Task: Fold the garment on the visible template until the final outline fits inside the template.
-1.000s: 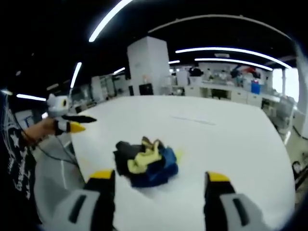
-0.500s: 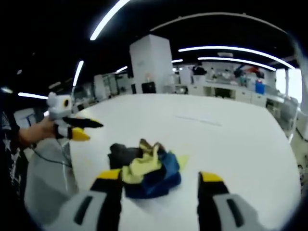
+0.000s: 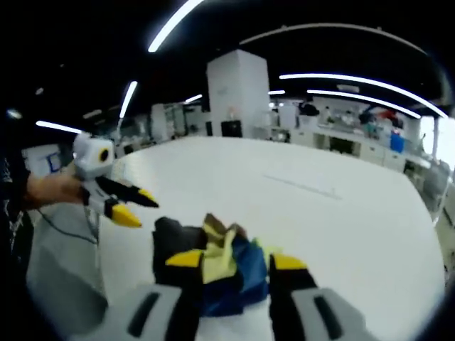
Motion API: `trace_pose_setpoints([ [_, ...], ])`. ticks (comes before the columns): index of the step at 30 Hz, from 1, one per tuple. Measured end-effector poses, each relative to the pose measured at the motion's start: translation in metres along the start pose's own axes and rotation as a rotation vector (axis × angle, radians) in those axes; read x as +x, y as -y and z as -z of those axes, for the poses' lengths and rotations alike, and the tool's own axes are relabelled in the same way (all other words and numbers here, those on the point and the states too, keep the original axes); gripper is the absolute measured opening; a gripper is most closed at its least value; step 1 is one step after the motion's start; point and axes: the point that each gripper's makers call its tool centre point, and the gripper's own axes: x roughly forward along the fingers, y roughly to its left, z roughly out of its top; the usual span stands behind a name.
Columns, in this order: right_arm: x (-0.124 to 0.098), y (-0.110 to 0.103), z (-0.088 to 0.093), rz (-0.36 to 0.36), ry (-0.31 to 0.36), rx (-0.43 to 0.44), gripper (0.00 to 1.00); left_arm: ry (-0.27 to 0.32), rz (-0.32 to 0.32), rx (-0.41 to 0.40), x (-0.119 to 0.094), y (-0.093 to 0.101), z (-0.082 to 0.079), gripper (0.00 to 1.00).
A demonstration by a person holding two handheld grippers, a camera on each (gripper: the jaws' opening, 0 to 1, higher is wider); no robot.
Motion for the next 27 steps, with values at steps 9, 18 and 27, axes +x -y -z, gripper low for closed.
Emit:
trace_pose_setpoints([
  [9,0.021,-0.005,0.009,-0.032,-0.067,-0.032,0.14,-0.029,0.029,0.010,0.014,-0.004,0.008,0.15],
  [18,0.033,0.000,0.031,-0.029,-0.161,-0.057,0.04,-0.091,0.022,-0.001,0.021,-0.004,0.022,0.11],
  [27,0.031,0.001,0.040,-0.025,-0.204,-0.092,0.00,-0.113,0.022,-0.035,0.021,-0.004,0.032,0.00],
])
